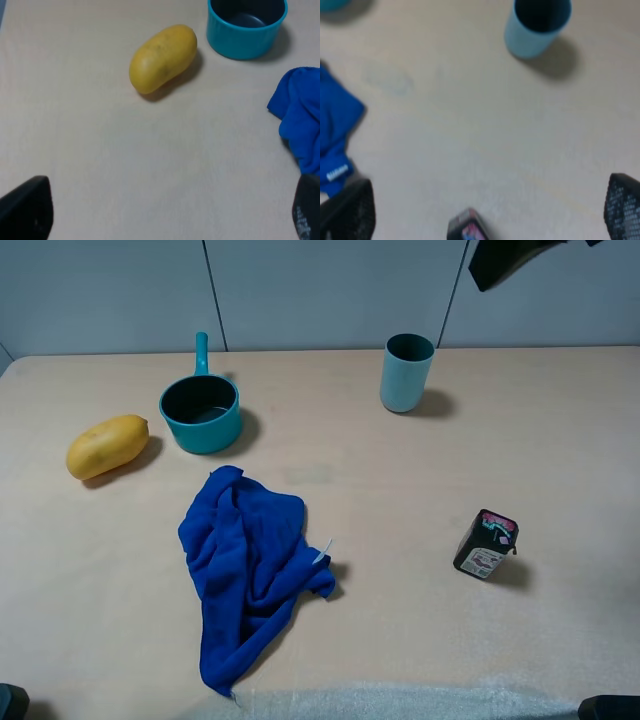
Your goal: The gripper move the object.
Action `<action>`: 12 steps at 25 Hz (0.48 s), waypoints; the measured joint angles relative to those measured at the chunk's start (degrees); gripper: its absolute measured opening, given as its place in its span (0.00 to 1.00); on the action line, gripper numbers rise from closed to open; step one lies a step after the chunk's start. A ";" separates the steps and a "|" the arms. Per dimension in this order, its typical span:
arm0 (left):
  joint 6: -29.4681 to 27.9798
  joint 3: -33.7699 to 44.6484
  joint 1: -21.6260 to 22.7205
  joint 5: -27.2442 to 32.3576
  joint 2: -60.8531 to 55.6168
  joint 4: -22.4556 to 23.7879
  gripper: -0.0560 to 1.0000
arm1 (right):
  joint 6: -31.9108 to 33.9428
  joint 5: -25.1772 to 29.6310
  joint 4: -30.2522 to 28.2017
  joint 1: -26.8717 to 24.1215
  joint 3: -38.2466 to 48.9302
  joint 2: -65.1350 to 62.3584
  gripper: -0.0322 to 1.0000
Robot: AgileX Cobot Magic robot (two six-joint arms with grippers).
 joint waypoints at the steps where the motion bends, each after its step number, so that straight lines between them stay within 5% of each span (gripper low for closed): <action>1: 0.00 0.00 0.00 0.00 0.00 0.00 0.97 | 0.00 0.00 0.00 0.00 1.74 -1.42 0.70; 12: 0.00 0.00 0.00 0.00 0.00 0.00 0.97 | 0.05 0.00 0.00 0.00 16.97 -17.91 0.70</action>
